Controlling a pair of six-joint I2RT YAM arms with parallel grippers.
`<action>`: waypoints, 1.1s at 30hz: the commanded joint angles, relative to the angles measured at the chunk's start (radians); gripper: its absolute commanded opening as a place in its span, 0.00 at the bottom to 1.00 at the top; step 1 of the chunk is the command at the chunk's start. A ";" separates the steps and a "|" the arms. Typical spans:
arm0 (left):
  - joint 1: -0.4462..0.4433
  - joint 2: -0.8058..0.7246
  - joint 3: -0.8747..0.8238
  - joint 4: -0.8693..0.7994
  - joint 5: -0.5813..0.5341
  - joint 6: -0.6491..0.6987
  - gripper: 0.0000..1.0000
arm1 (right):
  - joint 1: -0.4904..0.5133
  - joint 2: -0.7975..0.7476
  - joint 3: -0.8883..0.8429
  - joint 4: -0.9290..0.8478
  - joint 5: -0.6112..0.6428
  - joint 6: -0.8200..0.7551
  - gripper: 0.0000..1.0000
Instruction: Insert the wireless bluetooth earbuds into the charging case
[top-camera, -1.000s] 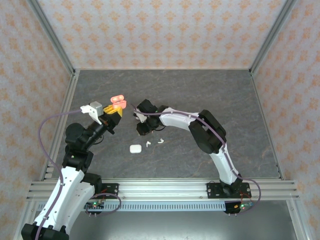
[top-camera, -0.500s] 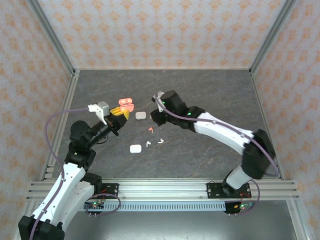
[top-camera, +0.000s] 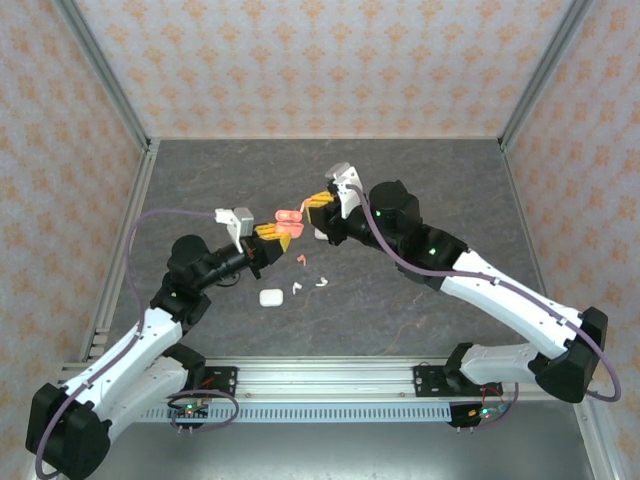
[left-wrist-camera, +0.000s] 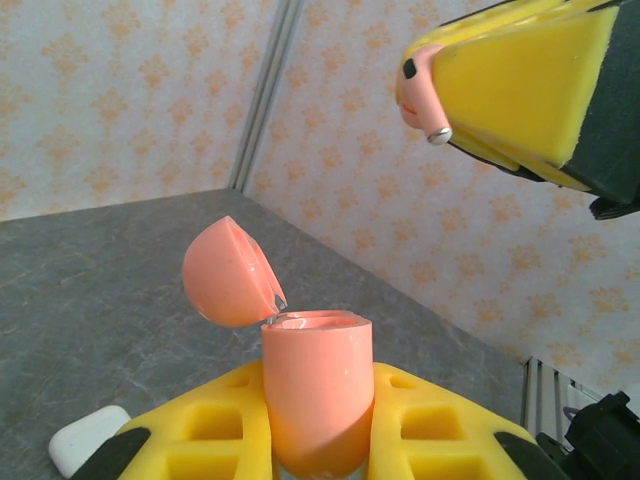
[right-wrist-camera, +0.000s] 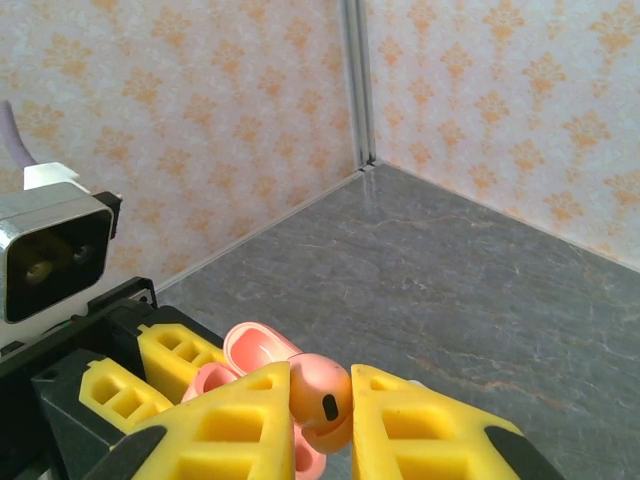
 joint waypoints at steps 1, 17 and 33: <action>-0.014 -0.003 0.032 0.084 0.021 0.029 0.00 | 0.006 0.025 -0.003 0.050 -0.041 -0.041 0.17; -0.026 0.004 0.038 0.079 0.023 0.041 0.00 | 0.011 0.091 0.008 0.038 -0.154 -0.021 0.17; -0.030 -0.002 0.033 0.082 0.019 0.044 0.00 | 0.011 0.115 0.041 -0.037 -0.267 -0.006 0.20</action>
